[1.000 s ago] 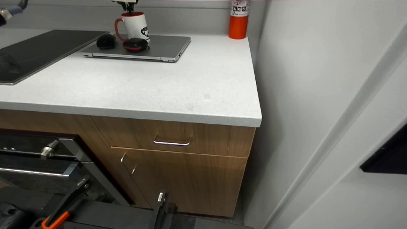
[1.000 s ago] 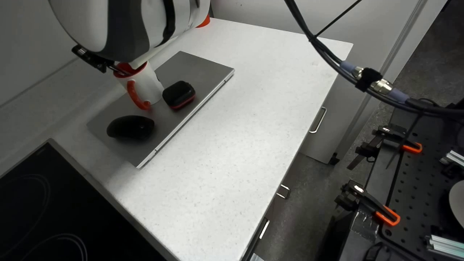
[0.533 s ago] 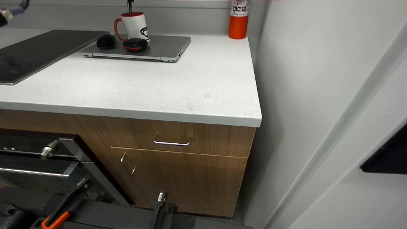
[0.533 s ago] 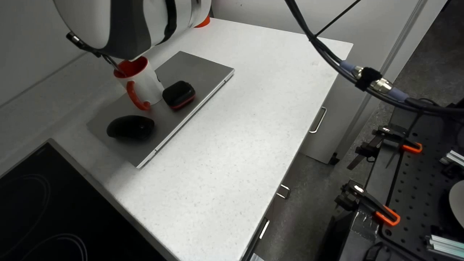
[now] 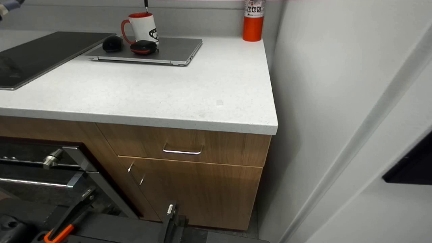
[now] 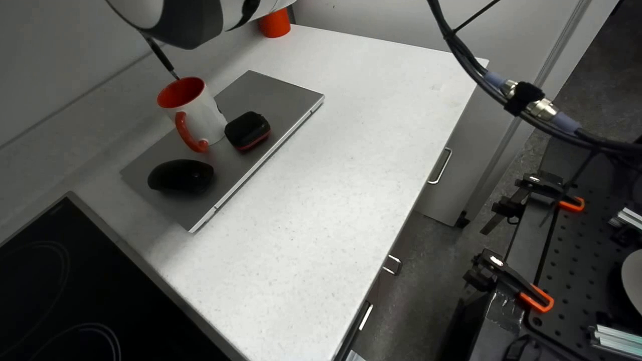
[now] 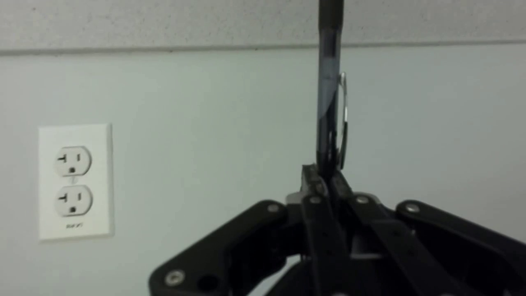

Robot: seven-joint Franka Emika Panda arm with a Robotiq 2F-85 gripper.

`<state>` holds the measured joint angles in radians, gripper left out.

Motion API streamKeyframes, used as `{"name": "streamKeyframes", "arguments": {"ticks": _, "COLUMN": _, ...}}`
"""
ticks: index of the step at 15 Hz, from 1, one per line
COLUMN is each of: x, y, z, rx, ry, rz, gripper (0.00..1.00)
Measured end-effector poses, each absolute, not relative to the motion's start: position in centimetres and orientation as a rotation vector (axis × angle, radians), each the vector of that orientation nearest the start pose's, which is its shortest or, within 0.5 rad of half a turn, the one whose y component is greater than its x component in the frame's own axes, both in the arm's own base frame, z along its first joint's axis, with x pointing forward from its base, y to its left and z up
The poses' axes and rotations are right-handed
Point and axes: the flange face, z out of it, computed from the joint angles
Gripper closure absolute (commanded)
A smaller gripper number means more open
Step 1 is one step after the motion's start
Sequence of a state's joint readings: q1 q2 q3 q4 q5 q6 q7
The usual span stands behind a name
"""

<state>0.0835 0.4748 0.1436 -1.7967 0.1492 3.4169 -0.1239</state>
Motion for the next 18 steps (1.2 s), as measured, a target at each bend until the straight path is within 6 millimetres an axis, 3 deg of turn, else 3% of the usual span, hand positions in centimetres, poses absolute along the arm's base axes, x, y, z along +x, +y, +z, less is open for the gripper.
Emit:
{"name": "streamKeyframes", "arguments": {"ticks": 5, "x": 67.9, "y": 6.3, "z": 46.8, "rx": -2.490, "ry": 0.049, "rz": -1.753, "gripper": 0.98}}
{"name": "streamKeyframes", "arguments": {"ticks": 7, "x": 67.4, "y": 3.5, "z": 47.1, "rx": -2.538, "ry": 0.105, "rz": -1.765, "gripper": 0.98}}
{"name": "streamKeyframes", "arguments": {"ticks": 10, "x": 66.7, "y": 0.0, "z": 43.8, "rx": -2.717, "ry": 0.132, "rz": -1.650, "gripper": 0.98}}
{"name": "streamKeyframes", "arguments": {"ticks": 13, "x": 66.4, "y": -2.0, "z": 39.5, "rx": -2.915, "ry": 0.116, "rz": -1.479, "gripper": 0.98}}
{"name": "streamKeyframes", "arguments": {"ticks": 15, "x": 66.4, "y": -2.4, "z": 37.3, "rx": -3.030, "ry": 0.094, "rz": -1.374, "gripper": 0.98}}
{"name": "streamKeyframes", "arguments": {"ticks": 18, "x": 66.4, "y": -1.2, "z": 35.1, "rx": -3.140, "ry": 0.059, "rz": -1.219, "gripper": 0.98}}
